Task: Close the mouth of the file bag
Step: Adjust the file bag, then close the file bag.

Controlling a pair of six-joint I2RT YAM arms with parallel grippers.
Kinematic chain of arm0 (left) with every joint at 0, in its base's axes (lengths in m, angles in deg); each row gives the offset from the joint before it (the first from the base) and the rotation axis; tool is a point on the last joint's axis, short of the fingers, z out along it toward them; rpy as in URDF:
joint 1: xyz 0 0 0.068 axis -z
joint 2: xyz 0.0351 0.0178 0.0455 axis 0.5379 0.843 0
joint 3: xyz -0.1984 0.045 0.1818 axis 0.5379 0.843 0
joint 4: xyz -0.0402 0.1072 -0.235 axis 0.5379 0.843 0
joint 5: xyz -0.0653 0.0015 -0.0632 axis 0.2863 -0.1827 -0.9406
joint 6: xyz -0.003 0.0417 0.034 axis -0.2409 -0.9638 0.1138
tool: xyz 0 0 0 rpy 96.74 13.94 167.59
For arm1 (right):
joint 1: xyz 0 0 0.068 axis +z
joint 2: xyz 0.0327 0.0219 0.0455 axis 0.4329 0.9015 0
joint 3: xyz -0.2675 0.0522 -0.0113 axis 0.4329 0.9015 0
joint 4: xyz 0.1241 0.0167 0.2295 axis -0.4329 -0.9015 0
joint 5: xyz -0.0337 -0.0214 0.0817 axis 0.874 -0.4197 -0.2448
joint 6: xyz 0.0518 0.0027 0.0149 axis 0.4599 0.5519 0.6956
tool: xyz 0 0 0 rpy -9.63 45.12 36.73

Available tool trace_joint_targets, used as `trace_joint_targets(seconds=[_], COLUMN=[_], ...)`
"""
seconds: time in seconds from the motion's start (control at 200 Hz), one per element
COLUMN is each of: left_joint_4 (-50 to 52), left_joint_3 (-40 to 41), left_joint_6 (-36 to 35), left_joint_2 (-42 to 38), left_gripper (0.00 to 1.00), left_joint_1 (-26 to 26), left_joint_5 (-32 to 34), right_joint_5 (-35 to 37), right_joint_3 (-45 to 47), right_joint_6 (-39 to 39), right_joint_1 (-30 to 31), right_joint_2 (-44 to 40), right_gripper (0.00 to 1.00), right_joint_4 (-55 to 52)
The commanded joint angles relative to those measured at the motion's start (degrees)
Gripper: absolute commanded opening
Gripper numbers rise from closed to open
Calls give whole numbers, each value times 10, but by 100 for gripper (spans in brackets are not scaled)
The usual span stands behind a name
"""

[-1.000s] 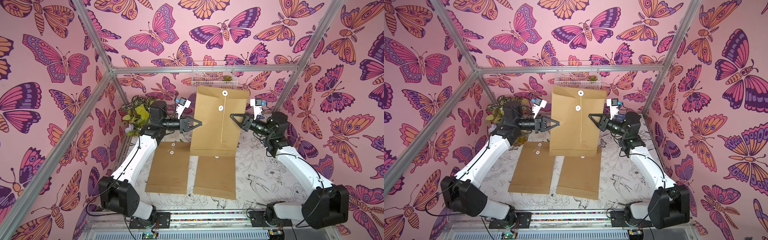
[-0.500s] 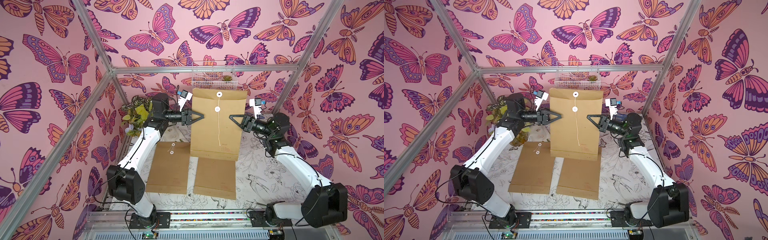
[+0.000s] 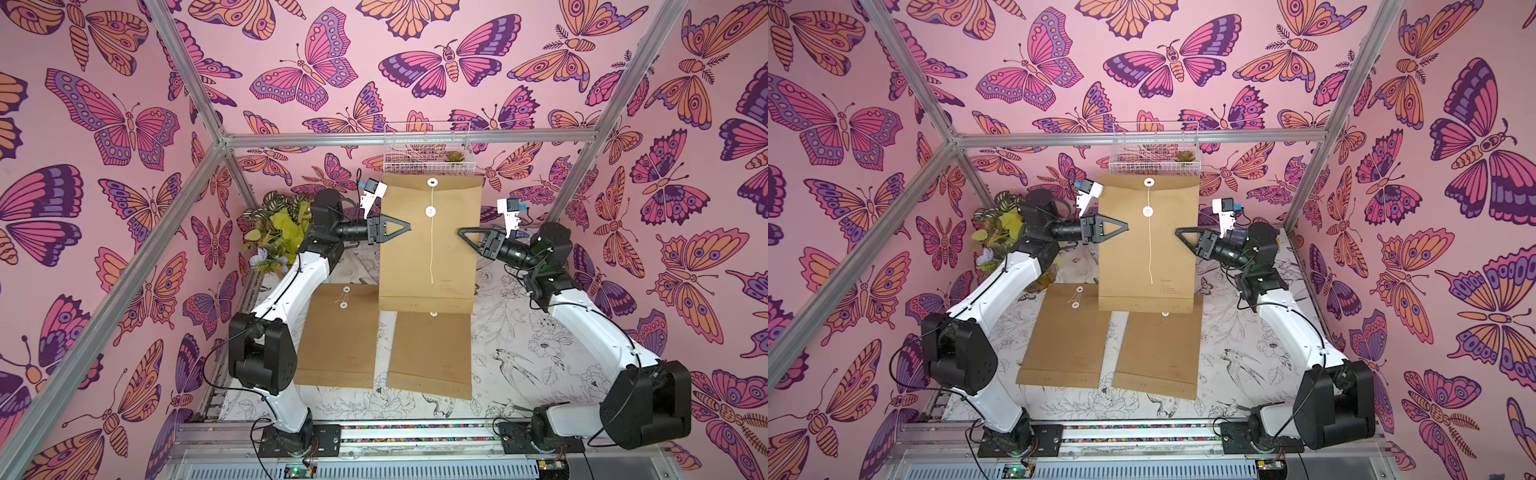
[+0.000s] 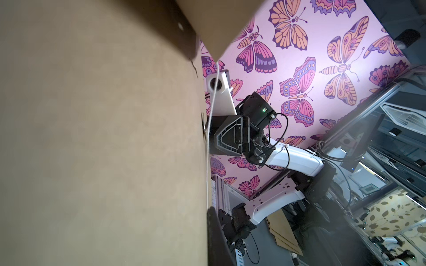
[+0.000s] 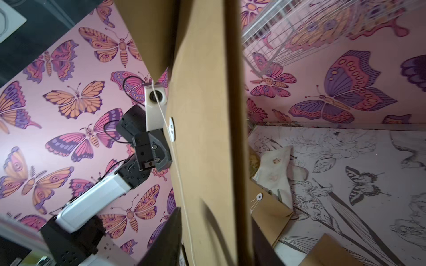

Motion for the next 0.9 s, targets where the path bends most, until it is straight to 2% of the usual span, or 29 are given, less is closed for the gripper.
trace_joint_targets(seconds=[0.0, 0.075, 0.225, 0.3, 0.471, 0.691, 0.766, 0.896], left_joint_4=[-60, -60, -54, -51, 13, 26, 34, 49], left_joint_3=[18, 25, 45, 57, 56, 56, 57, 57], left_joint_6=[50, 53, 48, 46, -6, -1, -3, -7], left_joint_2=[-5, -13, -33, -41, -58, -72, -82, -91], left_gripper=[0, 0, 0, 0, 0, 0, 0, 0], left_joint_1=[-12, -12, -13, -12, -13, -12, -12, -10], left_joint_5=[34, 51, 97, 125, 174, 190, 192, 191], right_joint_5=[91, 146, 188, 223, 309, 351, 367, 353], right_joint_3=[18, 29, 45, 52, 55, 39, 36, 12], right_joint_6=[-28, -61, -92, -115, -195, -247, -250, -245], right_joint_1=[-14, -15, -4, 23, 101, 178, 186, 193], right_joint_2=[-41, -66, -109, -131, -157, -102, -79, -33], right_gripper=[51, 53, 53, 52, 52, 49, 46, 41], right_joint_4=[-71, -125, -187, -204, -224, -201, -175, -141])
